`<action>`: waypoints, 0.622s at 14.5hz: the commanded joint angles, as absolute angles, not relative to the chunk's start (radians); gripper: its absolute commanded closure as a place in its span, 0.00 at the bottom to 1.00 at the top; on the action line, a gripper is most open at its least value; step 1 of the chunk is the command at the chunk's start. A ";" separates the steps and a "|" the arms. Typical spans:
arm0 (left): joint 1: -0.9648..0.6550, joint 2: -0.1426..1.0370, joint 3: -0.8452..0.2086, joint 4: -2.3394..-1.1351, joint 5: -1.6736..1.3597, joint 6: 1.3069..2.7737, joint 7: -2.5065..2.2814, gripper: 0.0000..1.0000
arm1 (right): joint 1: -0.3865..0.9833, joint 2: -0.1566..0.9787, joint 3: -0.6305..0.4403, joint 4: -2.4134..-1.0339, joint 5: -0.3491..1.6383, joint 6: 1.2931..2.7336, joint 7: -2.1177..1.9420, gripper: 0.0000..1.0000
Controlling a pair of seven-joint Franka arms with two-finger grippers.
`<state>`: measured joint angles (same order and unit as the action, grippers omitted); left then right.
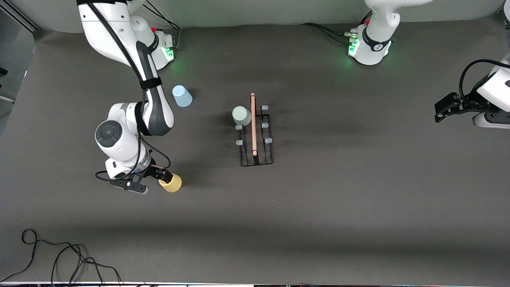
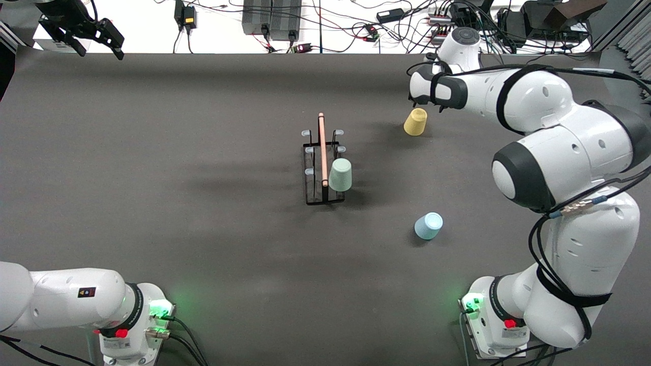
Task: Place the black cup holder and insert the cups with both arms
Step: 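Grasp the yellow cup with the right gripper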
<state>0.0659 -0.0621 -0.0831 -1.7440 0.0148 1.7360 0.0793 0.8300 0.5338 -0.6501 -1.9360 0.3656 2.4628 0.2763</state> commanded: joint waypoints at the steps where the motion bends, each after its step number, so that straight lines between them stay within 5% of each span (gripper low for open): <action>1: 0.060 -0.072 -0.083 -1.741 0.029 1.732 0.061 0.00 | 0.821 0.590 -0.640 -1.884 0.451 2.488 0.236 0.00; 9: 0.058 -0.071 -0.084 -1.743 0.029 1.733 0.060 0.00 | 0.821 0.689 -0.608 -1.838 0.483 2.508 0.235 0.00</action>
